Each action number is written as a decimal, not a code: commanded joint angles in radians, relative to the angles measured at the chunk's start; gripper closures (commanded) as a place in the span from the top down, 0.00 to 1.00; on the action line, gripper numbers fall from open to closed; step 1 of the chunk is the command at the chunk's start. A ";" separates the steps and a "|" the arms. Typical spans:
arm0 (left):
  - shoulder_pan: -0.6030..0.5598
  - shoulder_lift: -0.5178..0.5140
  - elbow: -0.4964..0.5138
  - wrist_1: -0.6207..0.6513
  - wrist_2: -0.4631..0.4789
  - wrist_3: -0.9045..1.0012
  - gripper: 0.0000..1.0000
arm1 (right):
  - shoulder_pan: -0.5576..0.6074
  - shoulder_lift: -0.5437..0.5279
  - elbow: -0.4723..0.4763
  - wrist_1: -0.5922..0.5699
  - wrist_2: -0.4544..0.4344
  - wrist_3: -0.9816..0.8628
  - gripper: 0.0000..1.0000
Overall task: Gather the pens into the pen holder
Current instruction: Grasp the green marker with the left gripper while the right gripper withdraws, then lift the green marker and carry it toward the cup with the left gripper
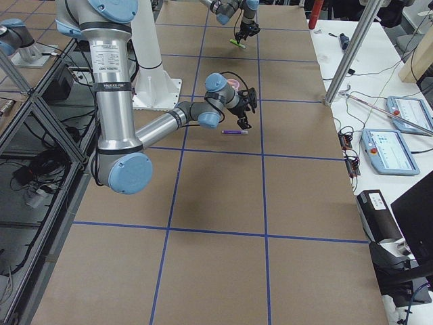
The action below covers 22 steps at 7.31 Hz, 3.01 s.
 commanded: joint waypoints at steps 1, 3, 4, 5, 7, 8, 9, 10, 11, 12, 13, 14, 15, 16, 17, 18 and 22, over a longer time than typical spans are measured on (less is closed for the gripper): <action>0.000 -0.004 0.002 0.002 -0.005 -0.021 0.66 | -0.001 0.004 -0.001 0.000 0.000 0.003 1.00; 0.004 -0.006 0.005 0.002 -0.005 -0.027 0.65 | -0.001 0.005 -0.001 0.000 0.000 0.011 1.00; 0.004 -0.006 0.003 0.002 -0.005 -0.027 0.62 | -0.001 0.007 -0.001 0.000 0.000 0.014 1.00; 0.008 -0.007 0.002 0.002 -0.007 -0.029 0.62 | -0.001 0.010 -0.001 0.000 0.000 0.015 1.00; 0.016 -0.007 0.002 0.002 -0.007 -0.029 0.61 | -0.001 0.010 -0.003 -0.001 -0.002 0.015 1.00; 0.019 -0.007 0.002 0.000 -0.007 -0.034 0.58 | -0.001 0.010 -0.003 -0.001 -0.002 0.015 1.00; 0.020 -0.007 0.003 0.002 -0.007 -0.037 0.52 | -0.001 0.010 -0.003 -0.001 0.000 0.015 1.00; 0.023 -0.007 0.005 0.002 -0.007 -0.037 0.46 | -0.001 0.010 -0.001 -0.001 0.000 0.015 1.00; 0.023 -0.007 0.006 0.002 -0.007 -0.035 0.45 | 0.001 0.010 0.002 -0.001 0.001 0.017 1.00; 0.023 -0.007 0.013 0.002 -0.007 -0.035 0.41 | -0.001 0.011 0.002 -0.001 0.001 0.041 1.00; 0.023 -0.006 0.010 0.002 -0.010 -0.037 0.06 | -0.001 0.013 0.003 0.000 0.003 0.056 1.00; 0.023 -0.006 0.014 0.002 -0.039 -0.035 0.00 | 0.001 0.013 0.003 0.000 0.003 0.057 1.00; 0.023 -0.006 0.016 0.000 -0.042 -0.035 0.00 | 0.001 0.013 0.005 0.000 0.003 0.058 1.00; 0.023 -0.009 0.005 0.002 -0.044 -0.035 0.00 | 0.001 0.013 0.005 0.000 0.003 0.063 1.00; 0.020 -0.022 -0.060 0.004 -0.083 -0.035 0.00 | 0.010 0.013 0.006 0.000 0.006 0.063 1.00; 0.020 -0.047 -0.163 0.035 -0.079 -0.052 0.00 | 0.015 0.013 0.006 0.000 0.007 0.063 1.00; 0.153 -0.387 -0.266 0.116 -0.039 -0.330 0.00 | 0.016 0.013 0.003 -0.001 0.007 0.063 1.00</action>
